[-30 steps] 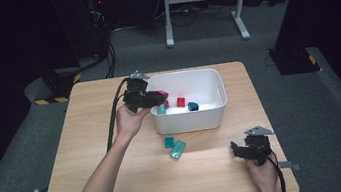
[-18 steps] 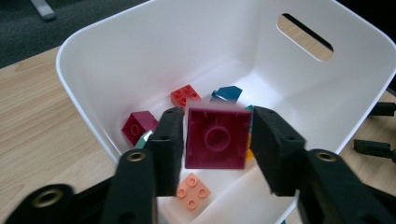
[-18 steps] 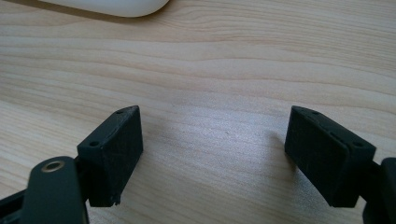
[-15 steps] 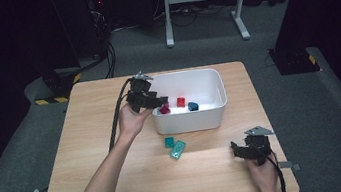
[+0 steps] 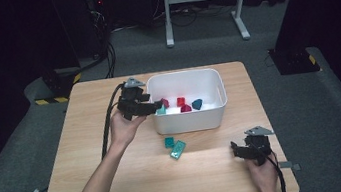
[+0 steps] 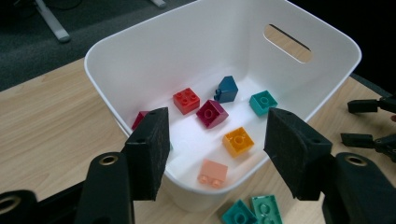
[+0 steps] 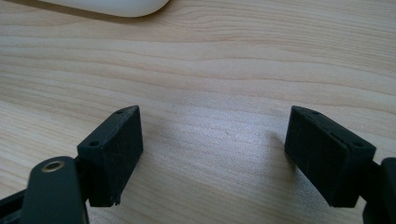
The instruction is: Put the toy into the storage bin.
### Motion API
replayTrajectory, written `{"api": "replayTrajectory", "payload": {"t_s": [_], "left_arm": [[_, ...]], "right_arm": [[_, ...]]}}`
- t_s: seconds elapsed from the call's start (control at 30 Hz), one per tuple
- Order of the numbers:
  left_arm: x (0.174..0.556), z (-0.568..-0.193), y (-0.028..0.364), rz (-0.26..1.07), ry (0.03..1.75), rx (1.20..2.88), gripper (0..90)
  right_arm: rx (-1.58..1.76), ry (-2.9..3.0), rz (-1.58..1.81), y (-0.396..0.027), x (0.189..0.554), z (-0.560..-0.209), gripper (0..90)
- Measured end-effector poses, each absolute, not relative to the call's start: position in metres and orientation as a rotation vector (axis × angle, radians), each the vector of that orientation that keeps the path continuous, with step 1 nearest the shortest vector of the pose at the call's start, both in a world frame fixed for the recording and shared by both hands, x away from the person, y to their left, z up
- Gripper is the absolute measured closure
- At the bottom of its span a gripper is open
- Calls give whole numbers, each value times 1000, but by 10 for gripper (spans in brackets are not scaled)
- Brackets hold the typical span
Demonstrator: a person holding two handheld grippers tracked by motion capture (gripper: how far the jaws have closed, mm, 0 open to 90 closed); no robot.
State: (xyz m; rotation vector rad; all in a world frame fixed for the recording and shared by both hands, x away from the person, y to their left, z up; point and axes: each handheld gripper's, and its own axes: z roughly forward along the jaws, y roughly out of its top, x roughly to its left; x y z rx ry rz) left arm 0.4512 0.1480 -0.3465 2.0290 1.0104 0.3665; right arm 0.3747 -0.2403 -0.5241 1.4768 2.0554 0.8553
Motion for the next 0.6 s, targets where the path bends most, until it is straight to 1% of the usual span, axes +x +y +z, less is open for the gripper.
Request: {"api": "replayTrajectory", "payload": {"t_s": [0.27, 0.47, 0.6], "left_arm": [[433, -347, 158, 372, 1013, 2018, 391], [420, -356, 167, 346, 1020, 2009, 390], [413, -365, 169, 358, 1035, 2018, 390]], "right_arm": [[1477, 2055, 855, -240, 375, -524, 192], [1477, 2056, 855, -240, 375, -524, 192], [1477, 2056, 855, -240, 375, -524, 192]]}}
